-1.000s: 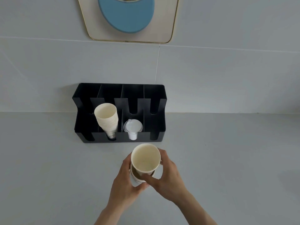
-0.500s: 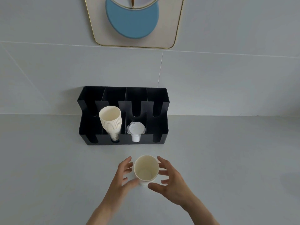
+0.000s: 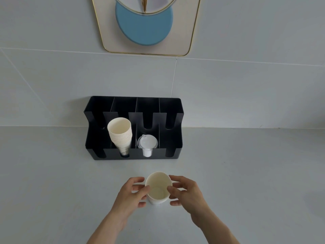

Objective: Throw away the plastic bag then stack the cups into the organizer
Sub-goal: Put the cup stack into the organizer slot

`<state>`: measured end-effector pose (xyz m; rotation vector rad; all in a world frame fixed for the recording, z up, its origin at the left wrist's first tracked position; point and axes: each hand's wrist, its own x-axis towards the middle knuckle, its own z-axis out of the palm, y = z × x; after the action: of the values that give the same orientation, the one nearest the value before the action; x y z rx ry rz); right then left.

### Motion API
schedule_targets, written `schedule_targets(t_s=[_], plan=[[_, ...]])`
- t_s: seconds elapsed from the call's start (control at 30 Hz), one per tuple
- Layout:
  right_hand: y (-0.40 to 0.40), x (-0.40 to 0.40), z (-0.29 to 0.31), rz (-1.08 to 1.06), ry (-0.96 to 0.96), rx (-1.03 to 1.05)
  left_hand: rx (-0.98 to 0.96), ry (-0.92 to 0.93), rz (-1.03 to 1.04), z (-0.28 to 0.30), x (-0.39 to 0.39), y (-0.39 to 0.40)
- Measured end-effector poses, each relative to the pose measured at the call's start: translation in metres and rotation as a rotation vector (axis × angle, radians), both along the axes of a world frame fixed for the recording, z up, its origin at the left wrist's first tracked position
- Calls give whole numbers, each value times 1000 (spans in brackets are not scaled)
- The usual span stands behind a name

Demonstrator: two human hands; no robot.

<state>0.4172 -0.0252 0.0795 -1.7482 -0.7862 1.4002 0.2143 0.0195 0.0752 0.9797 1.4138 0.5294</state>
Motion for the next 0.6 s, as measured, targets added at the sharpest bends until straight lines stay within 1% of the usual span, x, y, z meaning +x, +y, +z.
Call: schedule_targets(t_s=[0.17, 0.3, 0.47, 0.6], plan=[[2, 0, 6, 3, 20, -8, 9, -34, 17, 1, -2, 3], [19, -3, 25, 24, 0, 37, 52, -70, 55, 14, -7, 19], [59, -10, 68, 86, -13, 128, 143, -148, 70, 51, -23, 57], [97, -21, 111, 146, -23, 206, 244, -163, 62, 89, -39, 94]])
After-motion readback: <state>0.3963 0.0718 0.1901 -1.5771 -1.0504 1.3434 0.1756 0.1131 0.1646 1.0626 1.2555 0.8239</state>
